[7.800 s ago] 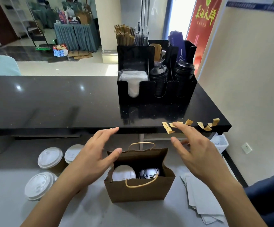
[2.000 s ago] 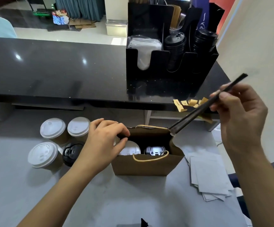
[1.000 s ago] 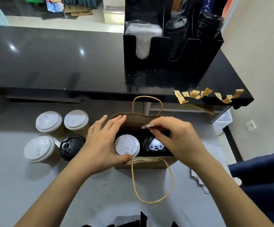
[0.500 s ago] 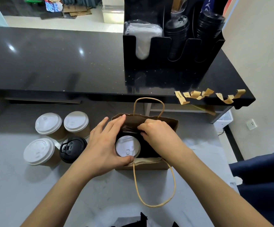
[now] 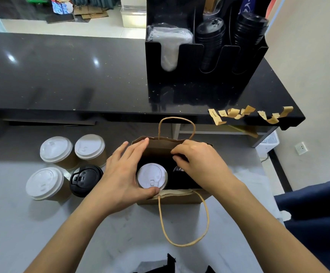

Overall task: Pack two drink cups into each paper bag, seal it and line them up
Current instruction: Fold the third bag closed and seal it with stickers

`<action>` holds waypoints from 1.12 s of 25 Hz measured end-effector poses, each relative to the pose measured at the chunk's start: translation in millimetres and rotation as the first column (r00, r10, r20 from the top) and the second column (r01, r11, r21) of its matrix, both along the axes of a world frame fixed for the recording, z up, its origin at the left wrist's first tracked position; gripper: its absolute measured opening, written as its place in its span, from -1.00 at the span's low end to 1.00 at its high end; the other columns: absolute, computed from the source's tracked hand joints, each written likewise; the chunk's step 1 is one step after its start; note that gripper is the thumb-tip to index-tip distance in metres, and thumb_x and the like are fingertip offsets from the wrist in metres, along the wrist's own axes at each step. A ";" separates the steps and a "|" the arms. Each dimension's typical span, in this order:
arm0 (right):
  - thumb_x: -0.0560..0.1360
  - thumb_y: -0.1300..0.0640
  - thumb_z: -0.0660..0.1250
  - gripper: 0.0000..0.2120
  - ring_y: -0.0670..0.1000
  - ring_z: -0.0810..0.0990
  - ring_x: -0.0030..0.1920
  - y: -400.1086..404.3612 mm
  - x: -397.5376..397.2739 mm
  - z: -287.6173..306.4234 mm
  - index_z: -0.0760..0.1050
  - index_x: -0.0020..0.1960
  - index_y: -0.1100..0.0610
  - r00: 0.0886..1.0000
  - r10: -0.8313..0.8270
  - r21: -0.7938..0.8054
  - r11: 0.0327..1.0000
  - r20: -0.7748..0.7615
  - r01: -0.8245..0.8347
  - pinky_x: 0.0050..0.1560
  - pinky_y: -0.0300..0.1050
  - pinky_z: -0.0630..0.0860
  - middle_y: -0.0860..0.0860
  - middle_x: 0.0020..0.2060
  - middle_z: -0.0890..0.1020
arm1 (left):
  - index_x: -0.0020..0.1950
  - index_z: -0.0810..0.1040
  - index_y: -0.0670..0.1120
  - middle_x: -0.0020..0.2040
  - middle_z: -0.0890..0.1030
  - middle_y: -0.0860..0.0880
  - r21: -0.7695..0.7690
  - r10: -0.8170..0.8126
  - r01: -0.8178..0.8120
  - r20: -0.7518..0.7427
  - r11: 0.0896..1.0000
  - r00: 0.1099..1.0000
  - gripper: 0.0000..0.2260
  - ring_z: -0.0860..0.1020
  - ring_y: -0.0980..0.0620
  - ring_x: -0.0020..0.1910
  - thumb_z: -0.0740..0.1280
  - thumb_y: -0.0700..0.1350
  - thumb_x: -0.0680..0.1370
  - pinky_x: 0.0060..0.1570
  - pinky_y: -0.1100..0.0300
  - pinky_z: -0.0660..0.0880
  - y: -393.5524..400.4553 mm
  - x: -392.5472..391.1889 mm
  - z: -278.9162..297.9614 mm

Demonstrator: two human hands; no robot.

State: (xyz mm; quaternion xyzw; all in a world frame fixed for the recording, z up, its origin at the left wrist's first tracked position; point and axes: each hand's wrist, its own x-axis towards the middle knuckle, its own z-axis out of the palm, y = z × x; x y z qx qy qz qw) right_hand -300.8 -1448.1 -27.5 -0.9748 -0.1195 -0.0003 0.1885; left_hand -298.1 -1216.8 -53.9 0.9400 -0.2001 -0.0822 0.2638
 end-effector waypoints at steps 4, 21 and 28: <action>0.60 0.15 0.37 -0.86 0.04 0.63 -0.02 -15.7 -10.1 0.1 0.68 0.10 0.07 0.995 -0.026 0.132 0.991 0.099 0.013 -0.02 0.03 0.57 -0.02 -0.05 0.67 | 0.61 -0.06 0.25 0.56 0.07 0.32 -0.024 0.006 -0.006 0.010 1.000 1.000 0.03 -0.10 0.11 0.59 0.43 0.34 0.28 0.53 -0.01 0.06 -1.6 -0.2 0.3; 0.56 0.21 0.43 -0.88 -0.11 0.64 -0.06 -90.8 -14.6 23.0 0.67 0.08 0.10 0.930 -0.257 0.270 0.945 0.262 0.185 -0.02 -0.37 0.56 -0.04 -0.08 0.69 | 0.62 -0.01 0.22 0.53 0.19 0.27 -0.204 0.075 -0.071 0.012 0.976 0.997 -0.11 0.09 0.14 0.56 0.49 0.12 0.45 0.52 0.03 0.19 -2.5 2.8 -2.1; 0.56 0.20 0.43 -0.89 -0.11 0.64 -0.08 -104.3 -9.3 18.3 0.67 0.07 0.09 0.901 -0.339 0.293 0.921 0.272 0.258 -0.04 -0.42 0.53 -0.06 -0.10 0.69 | 0.63 -0.01 0.19 0.49 0.21 0.29 -0.259 0.092 -0.084 0.020 0.962 0.996 -0.15 0.17 0.20 0.50 0.47 0.05 0.50 0.47 0.06 0.29 -11.8 4.1 -2.5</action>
